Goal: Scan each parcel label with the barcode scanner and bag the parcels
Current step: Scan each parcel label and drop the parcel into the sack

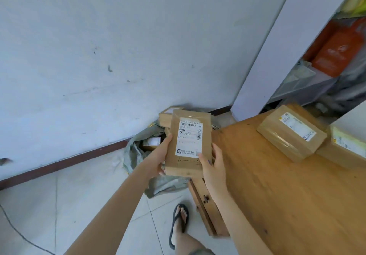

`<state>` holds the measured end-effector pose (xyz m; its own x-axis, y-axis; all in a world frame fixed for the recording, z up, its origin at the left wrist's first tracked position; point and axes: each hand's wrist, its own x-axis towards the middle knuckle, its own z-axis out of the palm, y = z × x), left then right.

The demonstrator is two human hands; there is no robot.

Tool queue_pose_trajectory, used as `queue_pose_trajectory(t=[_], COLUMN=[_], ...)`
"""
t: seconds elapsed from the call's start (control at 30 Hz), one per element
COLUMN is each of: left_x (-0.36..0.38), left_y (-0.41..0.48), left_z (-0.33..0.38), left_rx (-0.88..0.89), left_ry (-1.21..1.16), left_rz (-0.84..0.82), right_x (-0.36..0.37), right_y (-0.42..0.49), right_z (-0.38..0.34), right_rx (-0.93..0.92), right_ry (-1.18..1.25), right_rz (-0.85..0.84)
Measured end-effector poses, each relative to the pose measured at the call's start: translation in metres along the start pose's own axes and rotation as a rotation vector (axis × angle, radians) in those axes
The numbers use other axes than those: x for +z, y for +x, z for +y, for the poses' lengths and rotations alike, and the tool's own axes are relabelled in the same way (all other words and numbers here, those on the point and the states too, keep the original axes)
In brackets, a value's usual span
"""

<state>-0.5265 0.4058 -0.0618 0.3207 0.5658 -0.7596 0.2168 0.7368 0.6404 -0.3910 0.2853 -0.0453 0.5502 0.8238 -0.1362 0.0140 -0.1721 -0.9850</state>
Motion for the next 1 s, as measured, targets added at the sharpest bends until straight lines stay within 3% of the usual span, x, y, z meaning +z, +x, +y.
queue_pose_trajectory(t=[0.17,0.33,0.43,0.63,1.0], left_x=[-0.036,-0.047,-0.062,-0.097,-0.086], left_y=[0.067,0.112,0.139,0.182,0.212], left_z=[0.064,0.126,0.140,0.152,0.223], left_rx=[-0.049,-0.002,-0.050,-0.191,-0.129], left_ry=[-0.045,0.144,0.215,0.284,0.653], left_rz=[-0.013,-0.120,-0.041,0.002,-0.191], right_x=[0.047,0.071,0.081,0.097,0.152], right_y=[0.091,0.168,0.198,0.214,0.177], right_z=[0.006,0.006,0.007,0.015,0.005], right_rx=[0.040,0.120,0.197,0.302,0.486], right_ry=[-0.054,-0.154,-0.224,-0.297,-0.190], right_rz=[-0.022,0.040,0.150,0.223,0.564])
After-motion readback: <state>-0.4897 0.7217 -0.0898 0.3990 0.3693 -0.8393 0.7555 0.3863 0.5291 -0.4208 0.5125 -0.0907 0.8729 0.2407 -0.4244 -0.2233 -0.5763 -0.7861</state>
